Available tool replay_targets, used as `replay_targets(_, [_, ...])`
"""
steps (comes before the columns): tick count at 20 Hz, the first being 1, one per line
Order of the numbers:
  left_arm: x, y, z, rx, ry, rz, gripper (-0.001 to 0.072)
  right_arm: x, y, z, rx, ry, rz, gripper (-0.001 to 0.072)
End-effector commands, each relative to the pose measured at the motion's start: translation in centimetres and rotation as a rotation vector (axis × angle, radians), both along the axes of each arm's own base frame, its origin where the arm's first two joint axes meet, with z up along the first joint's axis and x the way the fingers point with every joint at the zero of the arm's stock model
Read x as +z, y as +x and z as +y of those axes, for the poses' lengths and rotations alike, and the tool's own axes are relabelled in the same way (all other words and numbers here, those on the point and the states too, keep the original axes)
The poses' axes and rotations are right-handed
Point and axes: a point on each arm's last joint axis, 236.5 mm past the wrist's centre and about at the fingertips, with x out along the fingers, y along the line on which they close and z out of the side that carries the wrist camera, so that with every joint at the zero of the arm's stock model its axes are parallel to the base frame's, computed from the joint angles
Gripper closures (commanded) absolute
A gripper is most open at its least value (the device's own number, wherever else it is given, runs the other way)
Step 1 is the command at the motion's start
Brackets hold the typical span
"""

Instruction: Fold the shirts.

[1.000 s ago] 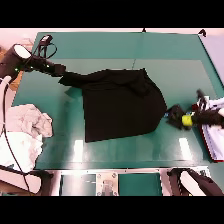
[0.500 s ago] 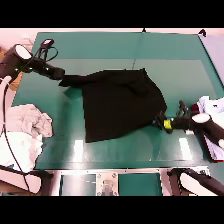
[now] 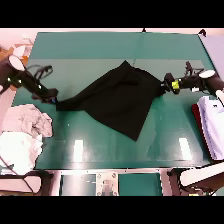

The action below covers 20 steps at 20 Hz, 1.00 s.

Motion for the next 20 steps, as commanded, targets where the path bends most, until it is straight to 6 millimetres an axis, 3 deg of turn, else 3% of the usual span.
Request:
replay_targets(1, [-2.3,-3.8,-1.9,0.033,-0.040,0.058,0.0686,0.7,2.1,0.8,0.071,0.002,-0.018,0.0683])
replay_targets(2, [-2.7,-3.0,-1.3,0.049,-0.018,0.023,0.0686,1.0,1.9,0.8,0.076,0.007,-0.016,0.0566])
replay_targets(3, [-2.7,-1.5,-0.4,0.066,0.010,-0.031,0.0686,1.4,1.3,0.4,0.082,0.016,-0.005,0.0497])
replay_targets(4, [-2.4,-0.1,0.4,0.086,0.035,-0.081,0.0682,1.9,0.3,-0.2,0.097,0.034,0.018,0.0498])
replay_targets(5, [-1.7,1.5,1.3,0.101,0.058,-0.140,0.0426,2.4,-1.0,-0.7,0.111,0.053,0.045,0.0498])
replay_targets(6, [-0.9,3.0,2.5,0.115,0.086,-0.192,0.0085,2.7,-2.5,-1.4,0.111,0.062,0.082,0.0499])
replay_targets(9, [1.7,7.0,5.8,0.157,0.154,-0.348,0.0056,2.7,-7.8,-2.0,0.080,0.047,0.146,0.0501])
replay_targets(11, [2.8,7.9,6.2,0.115,0.162,-0.399,0.0056,1.8,-12.5,-1.0,0.069,0.026,0.194,0.0466])
replay_targets(12, [3.1,7.9,5.5,0.080,0.138,-0.411,0.0056,1.2,-15.3,0.3,0.066,0.039,0.221,0.0384])
replay_targets(16, [3.5,7.4,3.1,-0.008,0.072,-0.416,0.0056,-3.4,-24.1,5.4,0.058,0.066,0.323,0.0298])
replay_targets(18, [3.6,7.2,2.6,-0.018,0.052,-0.414,0.0056,-5.4,-26.2,8.9,0.068,0.129,0.350,0.0283])
replay_targets(20, [3.7,7.0,2.0,-0.014,0.024,-0.406,0.0056,-6.6,-27.1,12.0,0.088,0.155,0.336,0.0283])
